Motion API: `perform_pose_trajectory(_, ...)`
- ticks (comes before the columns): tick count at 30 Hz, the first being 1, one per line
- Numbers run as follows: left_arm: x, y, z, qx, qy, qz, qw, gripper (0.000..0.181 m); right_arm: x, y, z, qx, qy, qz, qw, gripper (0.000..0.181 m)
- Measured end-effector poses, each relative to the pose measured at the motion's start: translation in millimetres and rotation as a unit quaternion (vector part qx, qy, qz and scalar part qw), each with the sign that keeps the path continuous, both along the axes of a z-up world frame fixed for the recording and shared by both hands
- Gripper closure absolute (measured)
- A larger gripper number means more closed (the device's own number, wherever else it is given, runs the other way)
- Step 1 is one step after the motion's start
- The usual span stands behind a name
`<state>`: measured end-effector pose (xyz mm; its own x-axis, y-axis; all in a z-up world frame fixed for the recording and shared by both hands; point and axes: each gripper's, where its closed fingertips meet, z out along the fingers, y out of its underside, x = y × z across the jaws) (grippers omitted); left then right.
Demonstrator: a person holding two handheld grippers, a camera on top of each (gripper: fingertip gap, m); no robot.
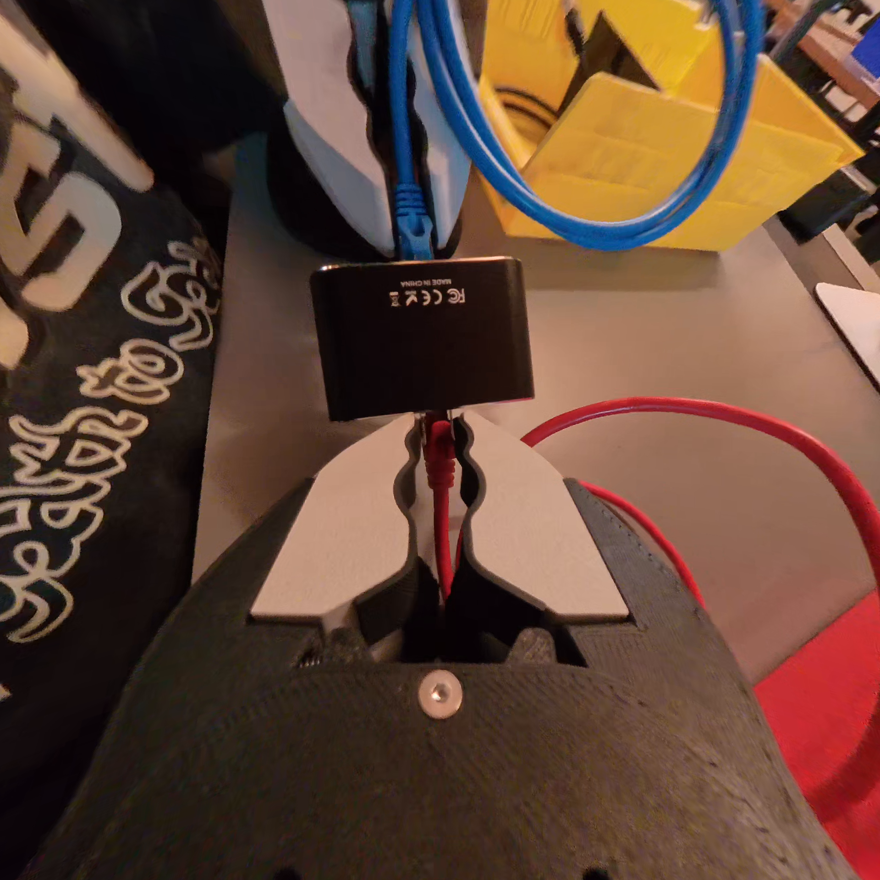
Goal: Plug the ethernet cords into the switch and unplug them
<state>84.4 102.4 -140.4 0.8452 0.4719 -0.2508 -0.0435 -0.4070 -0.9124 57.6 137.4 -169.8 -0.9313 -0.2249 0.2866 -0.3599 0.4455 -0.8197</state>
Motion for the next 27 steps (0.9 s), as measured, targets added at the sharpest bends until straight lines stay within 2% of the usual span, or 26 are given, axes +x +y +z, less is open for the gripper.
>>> perform_pose_trajectory(2,-7.7,-3.7,10.4,0.039,0.007,0.016,0.999,0.163,-4.6,-2.9,6.6,-0.015,-0.023,-0.013,1.0,0.168)
perform_pose_trajectory(4,-15.6,-11.7,12.7,0.047,0.011,0.043,0.998,0.147,-11.8,-2.9,6.5,-0.014,-0.036,-0.033,0.999,0.168)
perform_pose_trajectory(7,-19.4,-30.6,10.9,0.041,0.011,0.077,0.996,0.145,-24.7,0.0,5.8,-0.015,-0.05,-0.072,0.996,0.168)
perform_pose_trajectory(11,-11.0,-52.0,18.4,0.056,-0.016,0.082,0.995,0.146,-41.5,2.5,4.8,-0.012,-0.074,-0.125,0.989,0.168)
perform_pose_trajectory(13,-7.0,-65.1,27.3,0.057,0.0,0.092,0.994,0.147,-46.9,3.4,0.7,0.0,-0.064,-0.144,0.987,0.168)
perform_pose_trajectory(15,-7.5,-86.7,39.9,0.055,0.021,0.134,0.989,0.147,-50.4,2.8,-3.4,0.011,-0.043,-0.16,0.986,0.167)
perform_pose_trajectory(18,-15.6,-143.2,57.2,0.044,0.028,0.28,0.959,0.147,-49.9,0.8,-0.8,0.001,-0.019,-0.163,0.986,0.165)
perform_pose_trajectory(21,-12.6,-201.5,65.3,-0.006,0.028,0.419,0.907,0.146,-43.7,0.2,22.9,-0.076,-0.03,-0.144,0.986,0.143)
perform_pose_trajectory(23,-8.1,-219.5,56.7,-0.056,-0.015,0.451,0.891,0.146,-37.5,4.0,37.6,-0.131,-0.041,-0.121,0.983,0.134)
perform_pose_trajectory(27,-16.4,-252.2,42.4,-0.188,-0.083,0.477,0.854,0.131,-24.4,15.7,55.8,-0.211,-0.04,-0.08,0.973,0.134)
